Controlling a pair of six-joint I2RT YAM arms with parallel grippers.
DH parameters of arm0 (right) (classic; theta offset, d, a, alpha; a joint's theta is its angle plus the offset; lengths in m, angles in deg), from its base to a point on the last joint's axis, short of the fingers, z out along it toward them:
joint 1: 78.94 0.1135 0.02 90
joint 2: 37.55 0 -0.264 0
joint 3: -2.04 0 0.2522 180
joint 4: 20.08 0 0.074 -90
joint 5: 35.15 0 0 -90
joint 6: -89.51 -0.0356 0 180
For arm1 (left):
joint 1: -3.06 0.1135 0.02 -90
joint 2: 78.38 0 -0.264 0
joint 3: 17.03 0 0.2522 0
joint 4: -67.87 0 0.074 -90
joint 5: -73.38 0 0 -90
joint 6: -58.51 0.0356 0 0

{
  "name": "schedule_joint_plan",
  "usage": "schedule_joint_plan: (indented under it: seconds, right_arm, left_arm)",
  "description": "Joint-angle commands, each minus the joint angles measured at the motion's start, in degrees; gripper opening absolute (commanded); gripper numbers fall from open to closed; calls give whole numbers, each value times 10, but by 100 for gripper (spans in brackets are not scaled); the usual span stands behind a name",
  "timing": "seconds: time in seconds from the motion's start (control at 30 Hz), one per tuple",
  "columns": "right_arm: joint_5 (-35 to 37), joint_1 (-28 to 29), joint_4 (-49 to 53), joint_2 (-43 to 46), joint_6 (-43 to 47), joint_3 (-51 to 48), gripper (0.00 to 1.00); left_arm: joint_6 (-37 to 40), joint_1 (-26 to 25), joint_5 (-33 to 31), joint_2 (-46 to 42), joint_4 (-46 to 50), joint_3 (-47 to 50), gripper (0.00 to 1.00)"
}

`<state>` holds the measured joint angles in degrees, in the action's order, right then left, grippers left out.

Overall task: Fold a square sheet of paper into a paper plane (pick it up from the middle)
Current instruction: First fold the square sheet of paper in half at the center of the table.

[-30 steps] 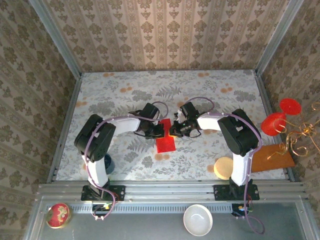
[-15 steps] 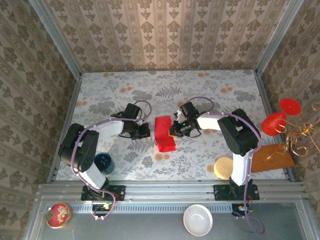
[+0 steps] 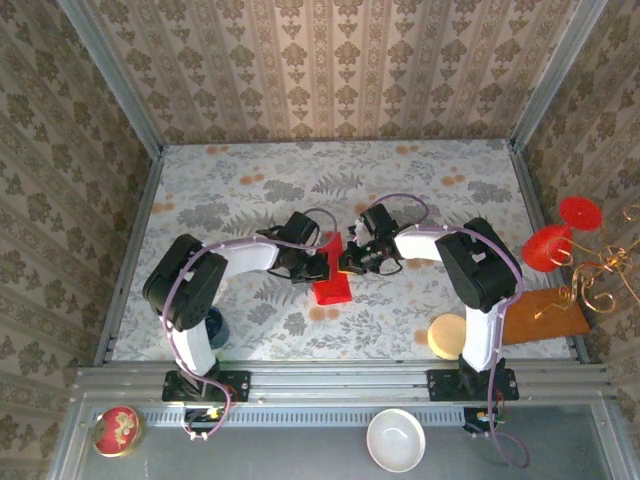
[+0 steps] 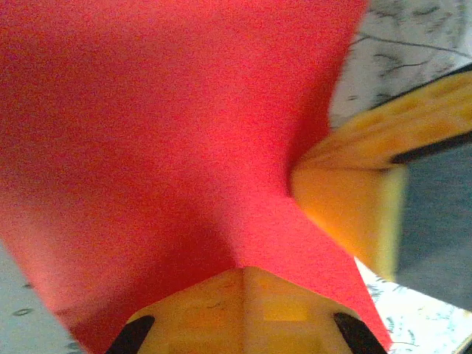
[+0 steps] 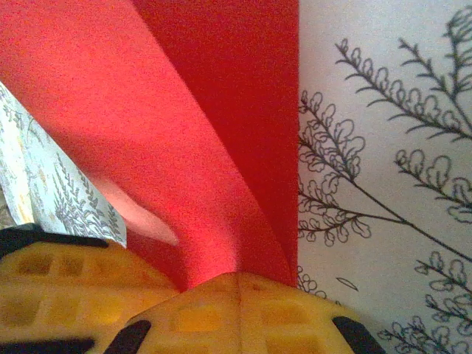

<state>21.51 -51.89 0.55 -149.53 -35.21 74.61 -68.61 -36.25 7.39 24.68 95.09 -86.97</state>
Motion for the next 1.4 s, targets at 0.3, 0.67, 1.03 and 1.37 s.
schedule_joint_plan:
  seconds: [0.3, 0.67, 1.03, 1.37]
  right_arm:
    - [172, -3, 154, -80, 12, -59, 7]
    - [166, -3, 148, -81, 4, -60, 7]
    - [163, -4, 144, -84, 3, -61, 7]
    - [193, -4, 163, -84, 4, -57, 7]
  left_arm:
    - [-5, 71, -12, -70, 22, 119, 2]
    - [-47, 10, -30, -125, -5, 58, 2]
    - [-92, -18, -33, -48, -46, 79, 1]
    - [-101, 17, -49, -116, -6, 184, 0]
